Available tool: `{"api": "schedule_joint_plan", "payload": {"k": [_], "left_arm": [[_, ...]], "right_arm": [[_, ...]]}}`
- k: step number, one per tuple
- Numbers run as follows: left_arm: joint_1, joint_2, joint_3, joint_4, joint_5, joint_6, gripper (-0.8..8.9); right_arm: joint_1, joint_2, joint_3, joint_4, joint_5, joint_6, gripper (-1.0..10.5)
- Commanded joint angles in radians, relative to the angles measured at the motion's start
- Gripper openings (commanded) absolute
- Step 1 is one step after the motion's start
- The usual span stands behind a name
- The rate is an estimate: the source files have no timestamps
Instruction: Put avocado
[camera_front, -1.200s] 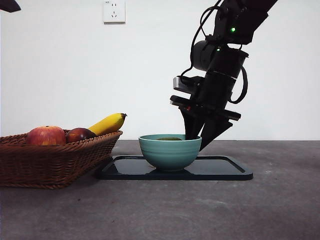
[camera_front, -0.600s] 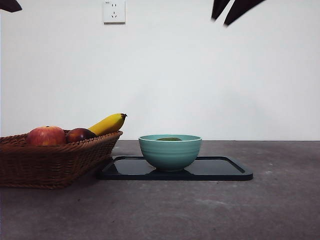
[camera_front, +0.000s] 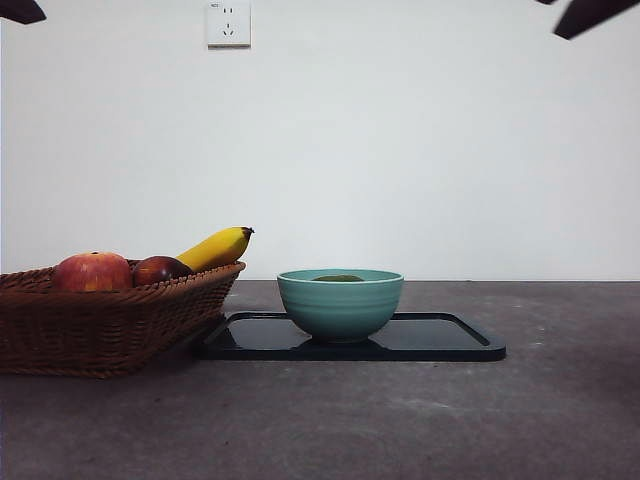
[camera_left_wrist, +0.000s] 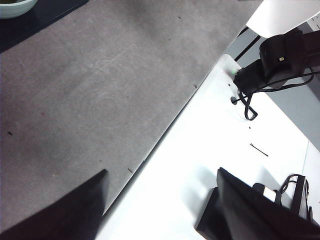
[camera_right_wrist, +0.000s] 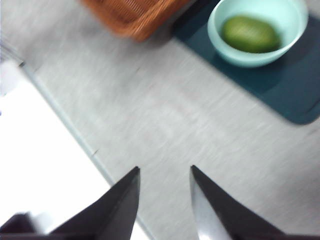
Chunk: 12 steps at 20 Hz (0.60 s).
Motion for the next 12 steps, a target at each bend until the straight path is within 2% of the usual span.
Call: {"api": "schedule_joint_plan", "payload": {"k": [1, 10, 12], "left_arm": [[-0.005, 0.006, 0.007, 0.01, 0.009, 0.019, 3.42], [-0.005, 0.006, 0.007, 0.01, 0.009, 0.019, 3.37], [-0.005, 0.006, 0.007, 0.01, 0.009, 0.019, 2.25]], "right_arm": [[0.02, -0.039, -0.015, 0.01, -0.002, 0.024, 1.6], [0.023, -0.064, -0.017, 0.01, -0.003, 0.024, 1.6], [0.023, -0.064, -0.017, 0.01, -0.003, 0.024, 1.6]]}}
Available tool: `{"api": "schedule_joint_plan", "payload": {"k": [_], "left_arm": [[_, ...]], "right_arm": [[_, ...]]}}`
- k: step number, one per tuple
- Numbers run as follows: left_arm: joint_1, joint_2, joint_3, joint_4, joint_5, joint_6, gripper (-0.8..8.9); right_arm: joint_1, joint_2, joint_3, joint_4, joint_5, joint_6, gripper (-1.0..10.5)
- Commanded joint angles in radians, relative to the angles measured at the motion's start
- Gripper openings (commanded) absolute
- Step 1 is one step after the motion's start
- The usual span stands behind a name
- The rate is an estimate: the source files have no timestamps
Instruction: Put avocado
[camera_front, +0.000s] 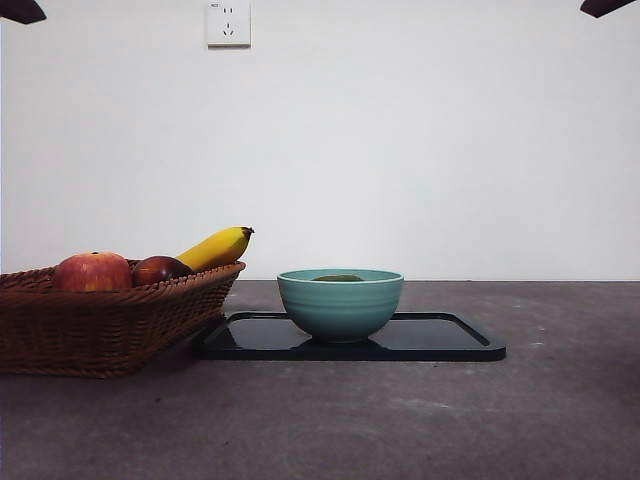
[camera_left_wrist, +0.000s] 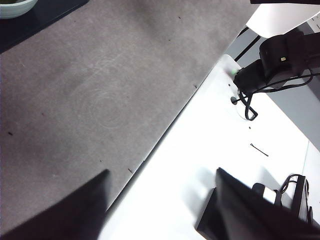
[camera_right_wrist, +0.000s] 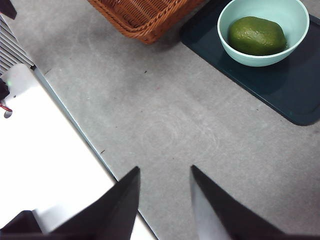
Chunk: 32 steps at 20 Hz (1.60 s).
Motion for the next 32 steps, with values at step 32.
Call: {"api": "schedule_joint_plan", "payload": {"k": [32], "left_arm": [[0.383, -0.283, -0.109, 0.726, -0.223, 0.145, 0.09]], "right_arm": [[0.008, 0.007, 0.008, 0.019, 0.0, 0.009, 0.1]]}}
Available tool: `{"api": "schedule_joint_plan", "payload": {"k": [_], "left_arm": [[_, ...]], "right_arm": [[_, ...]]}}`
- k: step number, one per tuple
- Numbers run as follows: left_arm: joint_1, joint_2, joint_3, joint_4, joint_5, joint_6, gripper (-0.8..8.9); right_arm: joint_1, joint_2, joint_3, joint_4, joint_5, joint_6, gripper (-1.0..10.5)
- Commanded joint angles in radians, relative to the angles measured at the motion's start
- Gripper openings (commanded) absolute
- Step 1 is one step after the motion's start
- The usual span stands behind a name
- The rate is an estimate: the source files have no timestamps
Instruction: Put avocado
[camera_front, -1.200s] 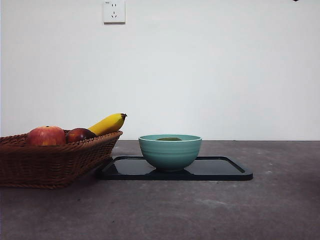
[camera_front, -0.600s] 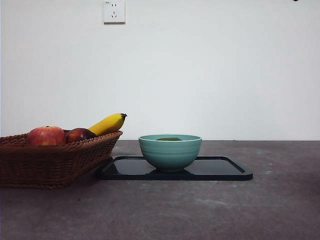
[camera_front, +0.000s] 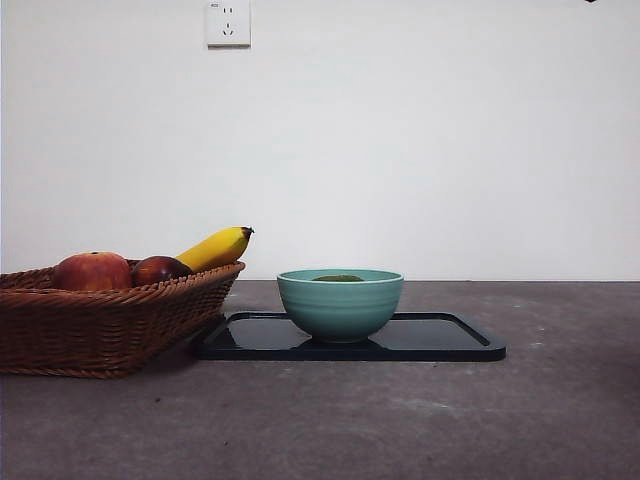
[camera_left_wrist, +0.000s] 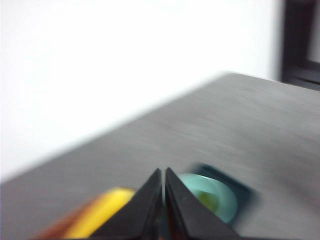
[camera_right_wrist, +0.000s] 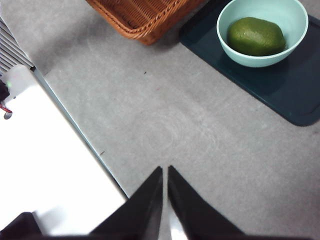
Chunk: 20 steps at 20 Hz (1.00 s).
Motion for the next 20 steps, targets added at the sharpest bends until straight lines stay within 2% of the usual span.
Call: {"api": "schedule_joint_plan", "payload": {"k": [1, 3, 5, 13, 20], "left_arm": [[0.077, -0.075, -0.075, 0.094, -0.126, 0.017, 0.09], [0.129, -0.162, -0.179, 0.161, -0.246, 0.014, 0.09], [0.166, -0.248, -0.293, 0.22, -0.319, 0.014, 0.09], [0.218, -0.527, -0.717, 0.34, -0.402, -0.073, 0.09], [0.218, -0.629, -0.877, 0.319, -0.459, -0.101, 0.09]], "right_arm": [[0.008, 0.007, 0.008, 0.015, -0.001, 0.007, 0.1], [0.008, 0.007, 0.008, 0.024, -0.001, 0.007, 0.1], [0.008, 0.007, 0.008, 0.037, -0.001, 0.007, 0.1], [0.008, 0.007, 0.008, 0.039, -0.001, 0.007, 0.1], [0.008, 0.007, 0.008, 0.039, -0.001, 0.007, 0.1]]}}
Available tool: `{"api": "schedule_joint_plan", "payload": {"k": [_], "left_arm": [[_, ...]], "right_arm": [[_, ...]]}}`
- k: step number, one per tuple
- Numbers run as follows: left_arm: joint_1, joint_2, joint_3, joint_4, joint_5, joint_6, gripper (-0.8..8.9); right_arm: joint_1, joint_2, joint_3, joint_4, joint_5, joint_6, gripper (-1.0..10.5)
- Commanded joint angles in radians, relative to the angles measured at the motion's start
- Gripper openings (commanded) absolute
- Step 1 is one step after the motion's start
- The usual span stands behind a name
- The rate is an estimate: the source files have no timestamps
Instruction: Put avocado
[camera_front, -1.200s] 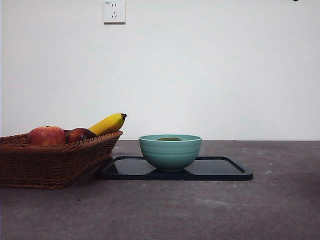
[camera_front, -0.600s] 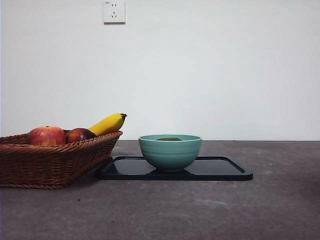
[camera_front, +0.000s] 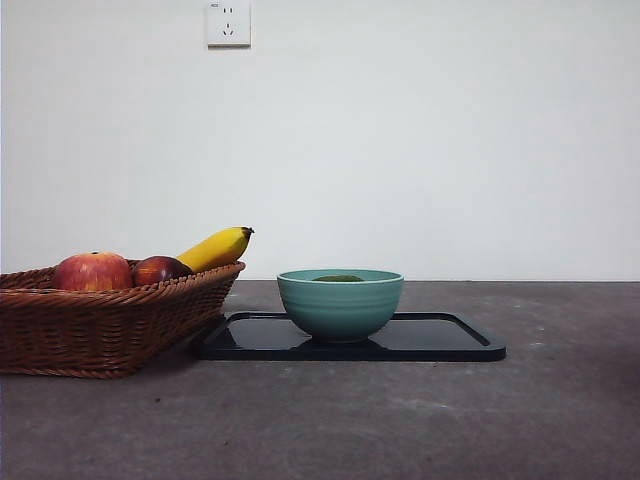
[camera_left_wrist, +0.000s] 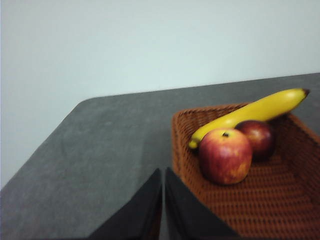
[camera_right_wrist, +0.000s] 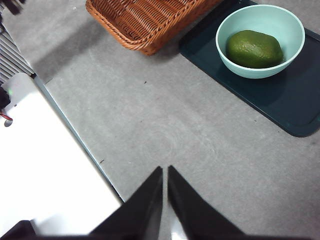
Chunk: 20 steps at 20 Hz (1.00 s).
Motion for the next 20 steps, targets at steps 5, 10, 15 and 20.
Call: {"api": "schedule_joint_plan", "payload": {"k": [5, 10, 15, 20], "left_arm": [[0.003, -0.026, -0.045, -0.059, -0.013, -0.025, 0.09], [0.003, -0.026, -0.056, -0.117, -0.013, -0.025, 0.09], [0.003, -0.026, -0.056, -0.116, -0.012, -0.025, 0.09], [0.003, -0.025, -0.056, -0.116, -0.012, -0.025, 0.09]], "right_arm": [[0.008, 0.007, 0.008, 0.01, -0.001, 0.007, 0.1], [0.008, 0.007, 0.008, 0.01, -0.001, 0.007, 0.1], [0.008, 0.007, 0.008, 0.01, -0.001, 0.007, 0.1], [0.008, 0.007, 0.008, 0.01, -0.001, 0.007, 0.1]]}}
